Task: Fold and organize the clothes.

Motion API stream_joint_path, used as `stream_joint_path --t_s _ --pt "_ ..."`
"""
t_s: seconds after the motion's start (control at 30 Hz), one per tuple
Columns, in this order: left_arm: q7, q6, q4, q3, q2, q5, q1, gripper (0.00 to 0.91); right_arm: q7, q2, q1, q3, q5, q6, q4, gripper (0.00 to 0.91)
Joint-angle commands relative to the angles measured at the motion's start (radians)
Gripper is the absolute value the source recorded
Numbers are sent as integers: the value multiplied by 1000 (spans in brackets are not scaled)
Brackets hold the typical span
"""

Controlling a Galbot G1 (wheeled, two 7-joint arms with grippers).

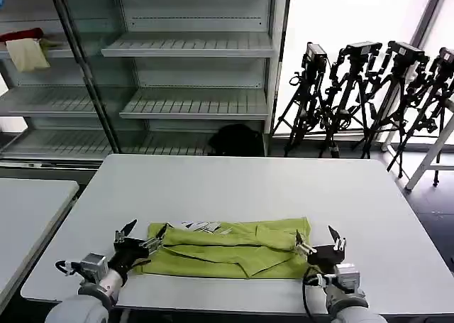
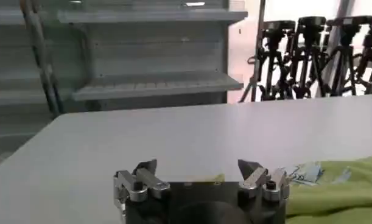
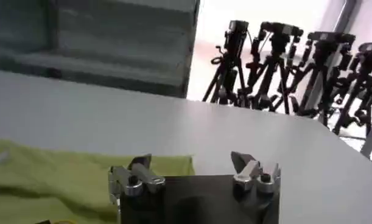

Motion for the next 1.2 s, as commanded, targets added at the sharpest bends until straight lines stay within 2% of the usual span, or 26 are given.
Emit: stream_joint_path --t_s 0.03,0.47,0.53,0.57,0.6,0.67,0.7,0.97,1.2 --pt "-138 -49 -6 19 -68 42 78 907 -17 -6 72 95 291 84 26 907" --pt "-132 -40 73 55 -85 80 33 907 -28 -6 45 85 237 80 18 907" --pt "-130 -28 86 57 -87 73 25 856 -26 -6 45 85 235 80 13 907" --pt "-131 -20 89 59 -88 66 22 756 -25 -5 45 84 232 80 9 907" --pt "-130 -15 90 60 -91 59 21 484 -25 -5 46 83 232 80 8 907" --pt "-128 -4 90 62 -93 45 20 91 -17 -3 49 81 228 79 1 907" --pt "-116 -3 91 62 -94 41 21 30 -16 -2 52 80 225 79 -3 907" --pt "-108 61 82 61 -90 -65 14 10 -3 1 63 79 214 78 -13 907" --pt "-106 63 59 76 -87 -77 15 10 11 4 71 79 215 71 -24 907"
